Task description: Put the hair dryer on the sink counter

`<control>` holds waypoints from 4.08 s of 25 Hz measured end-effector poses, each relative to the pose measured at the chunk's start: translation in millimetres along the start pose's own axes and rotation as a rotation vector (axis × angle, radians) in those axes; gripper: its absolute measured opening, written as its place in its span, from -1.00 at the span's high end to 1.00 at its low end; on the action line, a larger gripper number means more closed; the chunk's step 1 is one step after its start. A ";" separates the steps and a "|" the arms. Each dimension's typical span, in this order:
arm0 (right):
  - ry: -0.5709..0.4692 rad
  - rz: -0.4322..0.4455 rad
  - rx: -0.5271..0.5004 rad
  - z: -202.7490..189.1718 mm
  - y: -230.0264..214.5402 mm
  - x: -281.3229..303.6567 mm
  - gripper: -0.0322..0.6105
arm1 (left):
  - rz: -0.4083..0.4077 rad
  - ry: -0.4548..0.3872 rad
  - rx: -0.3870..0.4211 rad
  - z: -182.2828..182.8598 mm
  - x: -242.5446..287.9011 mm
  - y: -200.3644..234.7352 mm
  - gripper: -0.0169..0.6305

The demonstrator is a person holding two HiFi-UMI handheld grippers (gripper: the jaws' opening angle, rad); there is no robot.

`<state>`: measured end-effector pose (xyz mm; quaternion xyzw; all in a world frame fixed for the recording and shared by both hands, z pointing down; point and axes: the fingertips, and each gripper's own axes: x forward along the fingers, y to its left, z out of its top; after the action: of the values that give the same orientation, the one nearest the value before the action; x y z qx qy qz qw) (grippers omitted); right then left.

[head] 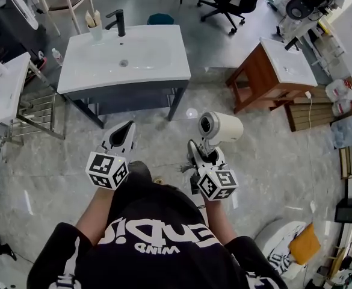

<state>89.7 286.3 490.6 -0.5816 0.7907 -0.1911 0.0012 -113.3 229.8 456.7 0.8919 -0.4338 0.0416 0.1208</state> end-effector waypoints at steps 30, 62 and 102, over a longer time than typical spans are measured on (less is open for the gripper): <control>0.062 0.032 0.001 46.4 -76.3 168.9 0.16 | 0.032 0.010 -0.001 25.0 172.2 77.8 0.92; 0.201 0.007 0.081 120.2 -132.9 396.7 0.17 | -0.083 0.102 0.006 91.5 375.9 197.9 0.92; 0.852 0.023 -0.062 -0.3 -207.2 552.5 0.18 | 0.016 0.107 -0.058 77.8 406.8 221.2 0.92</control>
<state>101.3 -274.0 675.5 -0.4415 0.7326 -0.3901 -0.3409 -36.8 -232.0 494.0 0.8809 -0.4350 0.0778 0.1696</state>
